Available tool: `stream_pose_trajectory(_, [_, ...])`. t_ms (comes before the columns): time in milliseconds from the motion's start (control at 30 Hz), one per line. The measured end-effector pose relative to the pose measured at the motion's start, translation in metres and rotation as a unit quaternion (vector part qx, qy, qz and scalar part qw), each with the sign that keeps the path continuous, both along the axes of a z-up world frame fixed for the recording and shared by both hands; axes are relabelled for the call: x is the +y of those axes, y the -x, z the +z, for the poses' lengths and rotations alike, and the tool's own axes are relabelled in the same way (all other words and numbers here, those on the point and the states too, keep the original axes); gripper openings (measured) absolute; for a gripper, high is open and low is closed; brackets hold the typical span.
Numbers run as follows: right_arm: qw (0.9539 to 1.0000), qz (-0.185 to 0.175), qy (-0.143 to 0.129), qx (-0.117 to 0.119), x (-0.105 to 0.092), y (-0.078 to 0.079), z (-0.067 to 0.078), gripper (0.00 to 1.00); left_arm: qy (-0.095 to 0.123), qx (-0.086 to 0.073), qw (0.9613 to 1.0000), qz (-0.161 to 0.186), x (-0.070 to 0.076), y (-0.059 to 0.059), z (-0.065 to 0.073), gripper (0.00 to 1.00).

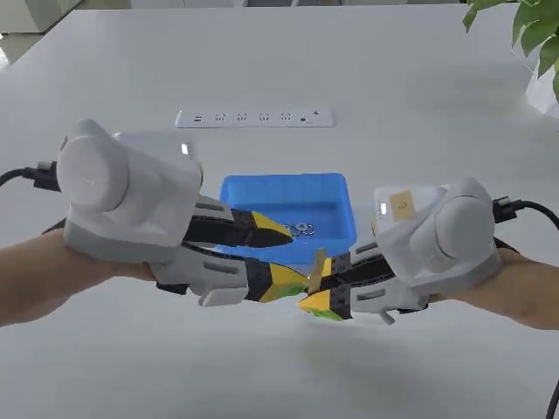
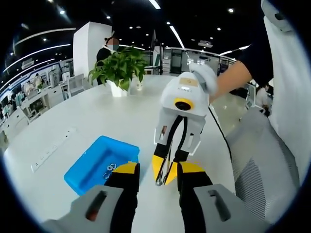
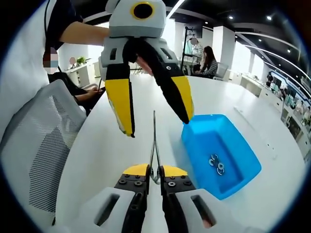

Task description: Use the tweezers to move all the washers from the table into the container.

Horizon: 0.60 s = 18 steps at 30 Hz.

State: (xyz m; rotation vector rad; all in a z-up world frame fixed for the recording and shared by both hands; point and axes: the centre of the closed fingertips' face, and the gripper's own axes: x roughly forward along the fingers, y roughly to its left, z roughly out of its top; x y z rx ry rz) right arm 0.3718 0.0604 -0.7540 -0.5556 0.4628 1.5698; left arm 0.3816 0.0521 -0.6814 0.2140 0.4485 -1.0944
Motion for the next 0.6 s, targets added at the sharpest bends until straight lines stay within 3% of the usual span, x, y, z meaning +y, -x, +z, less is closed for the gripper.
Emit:
stream_pose_trajectory(33, [1.0000,0.000,0.000,0.000,0.000,0.000,0.002,0.09,0.010,-0.001,0.9999,0.008,0.001,0.000,0.003,0.39])
stream_pose_trajectory(200, [1.0000,-0.004,-0.005,0.001,-0.003,0.000,0.014,0.09,0.009,-0.009,0.9997,0.019,0.008,0.006,0.006,0.51])
stream_pose_trajectory(267, [1.0000,-0.006,-0.005,0.000,-0.004,-0.002,0.017,0.09,0.018,-0.004,0.9995,0.026,0.010,0.010,0.006,0.55])
stream_pose_trajectory(400, [0.9999,-0.008,-0.006,-0.004,-0.006,-0.004,0.026,0.09,0.031,-0.018,0.9980,0.052,0.017,0.011,0.011,0.61])
stream_pose_trajectory(467, [0.9999,-0.010,-0.008,-0.005,-0.005,-0.005,0.032,0.09,0.053,-0.032,0.9944,0.086,0.021,0.006,0.017,0.63])
stream_pose_trajectory(567, [0.9998,-0.003,-0.004,-0.018,-0.004,-0.006,0.038,0.09,0.094,-0.032,0.9862,0.132,0.026,0.002,0.024,0.70])
stream_pose_trajectory(600, [0.9998,-0.002,-0.005,-0.018,-0.003,-0.006,0.039,0.09,0.099,-0.035,0.9855,0.133,0.026,0.003,0.024,0.74])
